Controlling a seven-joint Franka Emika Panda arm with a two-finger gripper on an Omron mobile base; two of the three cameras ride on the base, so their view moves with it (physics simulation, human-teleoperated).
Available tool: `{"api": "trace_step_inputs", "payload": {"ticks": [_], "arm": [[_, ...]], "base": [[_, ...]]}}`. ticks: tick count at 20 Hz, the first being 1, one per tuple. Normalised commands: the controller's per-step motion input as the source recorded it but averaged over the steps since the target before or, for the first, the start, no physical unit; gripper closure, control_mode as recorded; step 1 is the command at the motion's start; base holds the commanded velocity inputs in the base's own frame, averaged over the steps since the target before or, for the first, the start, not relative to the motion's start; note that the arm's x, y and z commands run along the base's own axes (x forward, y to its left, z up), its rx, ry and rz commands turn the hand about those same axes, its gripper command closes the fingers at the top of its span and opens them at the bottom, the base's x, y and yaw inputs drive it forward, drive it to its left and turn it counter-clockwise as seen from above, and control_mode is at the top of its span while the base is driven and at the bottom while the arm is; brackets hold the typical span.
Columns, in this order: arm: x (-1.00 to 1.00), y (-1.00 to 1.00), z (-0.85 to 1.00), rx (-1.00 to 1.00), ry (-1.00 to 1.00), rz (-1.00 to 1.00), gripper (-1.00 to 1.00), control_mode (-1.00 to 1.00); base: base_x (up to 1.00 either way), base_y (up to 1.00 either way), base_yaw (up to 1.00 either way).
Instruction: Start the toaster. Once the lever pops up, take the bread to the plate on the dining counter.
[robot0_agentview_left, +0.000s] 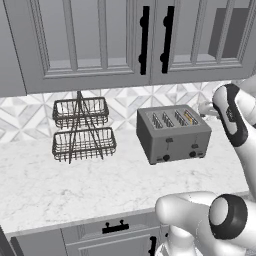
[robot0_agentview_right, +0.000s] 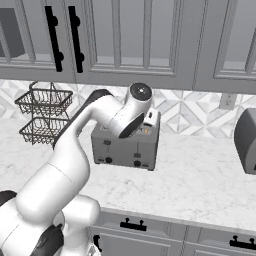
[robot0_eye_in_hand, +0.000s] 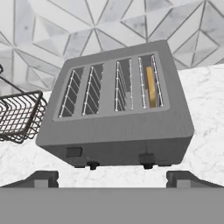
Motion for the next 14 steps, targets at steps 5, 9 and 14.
{"api": "trace_step_inputs", "payload": {"ticks": [5, 9, 14], "arm": [[0.01, 0.0, -0.05, -0.08, 0.0, 0.03, -1.0, -1.0], [0.08, 0.0, -0.17, -0.11, 0.0, 0.0, -1.0, -1.0], [0.32, 0.0, -0.13, -0.08, -0.11, 0.0, -1.0, -1.0]], "base": [[0.0, 0.0, 0.0], [0.0, 0.0, 0.0], [0.0, 0.0, 0.0]]}}
